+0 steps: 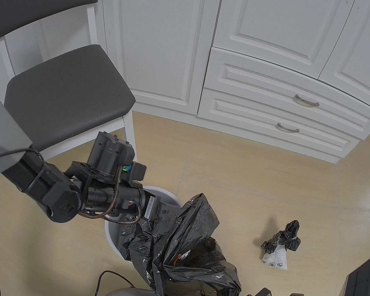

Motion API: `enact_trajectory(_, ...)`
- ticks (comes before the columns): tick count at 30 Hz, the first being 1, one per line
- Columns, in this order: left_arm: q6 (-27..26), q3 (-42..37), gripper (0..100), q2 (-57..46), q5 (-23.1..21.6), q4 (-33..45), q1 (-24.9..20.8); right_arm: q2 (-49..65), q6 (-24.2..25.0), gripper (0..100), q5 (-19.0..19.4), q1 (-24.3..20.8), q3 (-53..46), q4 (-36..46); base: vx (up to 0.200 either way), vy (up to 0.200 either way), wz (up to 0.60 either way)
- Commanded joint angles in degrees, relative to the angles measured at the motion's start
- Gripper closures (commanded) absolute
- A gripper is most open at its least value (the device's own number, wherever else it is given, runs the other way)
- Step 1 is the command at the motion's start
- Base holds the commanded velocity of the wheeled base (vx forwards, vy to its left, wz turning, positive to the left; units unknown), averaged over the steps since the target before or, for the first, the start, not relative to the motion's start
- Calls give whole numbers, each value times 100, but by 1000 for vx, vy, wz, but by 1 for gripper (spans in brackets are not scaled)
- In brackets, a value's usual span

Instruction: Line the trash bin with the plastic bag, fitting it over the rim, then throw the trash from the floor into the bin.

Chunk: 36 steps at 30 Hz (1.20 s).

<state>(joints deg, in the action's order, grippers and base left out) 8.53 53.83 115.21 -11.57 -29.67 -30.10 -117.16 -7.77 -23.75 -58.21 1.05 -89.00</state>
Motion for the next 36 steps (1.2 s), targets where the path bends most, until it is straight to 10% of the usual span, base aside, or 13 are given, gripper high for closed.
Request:
enact_trajectory(1,-150,497,0,590,322,5,-260,-70,3,100,2,-164,-87,-100,0,0,0)
enact_trajectory(25,-352,1288,0,1346,612,23,-409,-61,12,100,2,-252,-78,-100,0,0,0)
enact_trajectory(36,-757,206,0,520,313,14,-172,9,3,100,-7,-252,-8,-100,0,0,0)
